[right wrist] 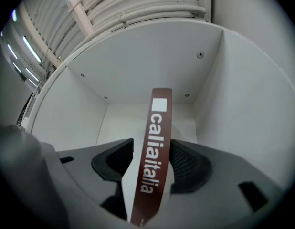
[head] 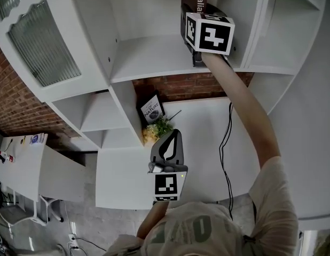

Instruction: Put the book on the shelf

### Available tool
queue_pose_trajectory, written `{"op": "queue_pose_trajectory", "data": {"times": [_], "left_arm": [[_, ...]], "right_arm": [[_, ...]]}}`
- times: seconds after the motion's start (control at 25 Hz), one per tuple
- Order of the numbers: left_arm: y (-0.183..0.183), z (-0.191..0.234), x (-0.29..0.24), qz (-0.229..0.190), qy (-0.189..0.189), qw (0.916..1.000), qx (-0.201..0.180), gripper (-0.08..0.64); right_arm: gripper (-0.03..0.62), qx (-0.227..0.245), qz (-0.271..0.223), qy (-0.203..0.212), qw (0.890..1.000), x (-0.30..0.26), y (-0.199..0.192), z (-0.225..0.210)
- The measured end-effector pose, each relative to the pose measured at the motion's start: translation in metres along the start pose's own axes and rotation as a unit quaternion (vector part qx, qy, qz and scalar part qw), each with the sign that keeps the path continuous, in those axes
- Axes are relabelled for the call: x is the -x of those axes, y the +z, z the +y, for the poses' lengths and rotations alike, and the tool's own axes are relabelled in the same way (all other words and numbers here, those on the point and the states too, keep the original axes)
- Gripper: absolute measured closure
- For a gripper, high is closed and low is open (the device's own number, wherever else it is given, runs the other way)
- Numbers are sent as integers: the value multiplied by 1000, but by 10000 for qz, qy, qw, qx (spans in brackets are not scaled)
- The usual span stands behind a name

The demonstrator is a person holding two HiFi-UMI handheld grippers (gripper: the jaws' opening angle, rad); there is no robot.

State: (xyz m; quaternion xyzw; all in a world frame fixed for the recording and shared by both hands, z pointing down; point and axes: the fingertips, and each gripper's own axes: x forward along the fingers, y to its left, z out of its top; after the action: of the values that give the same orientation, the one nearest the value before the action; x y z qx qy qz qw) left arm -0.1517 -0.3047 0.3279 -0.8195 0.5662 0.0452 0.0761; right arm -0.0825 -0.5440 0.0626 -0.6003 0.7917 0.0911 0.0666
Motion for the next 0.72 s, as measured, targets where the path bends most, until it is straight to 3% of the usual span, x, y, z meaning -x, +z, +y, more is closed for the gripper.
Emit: {"op": "queue_pose_trajectory", "data": {"times": [0.32, 0.72], "left_arm": [[1, -23, 9, 133, -159, 9998, -65, 548], [13, -50, 17, 85, -327, 9992, -196, 548]], "right_arm": [[364, 440, -624, -12, 9971, 42, 37, 4], [364, 20, -895, 481, 9948, 105, 43, 11]]}}
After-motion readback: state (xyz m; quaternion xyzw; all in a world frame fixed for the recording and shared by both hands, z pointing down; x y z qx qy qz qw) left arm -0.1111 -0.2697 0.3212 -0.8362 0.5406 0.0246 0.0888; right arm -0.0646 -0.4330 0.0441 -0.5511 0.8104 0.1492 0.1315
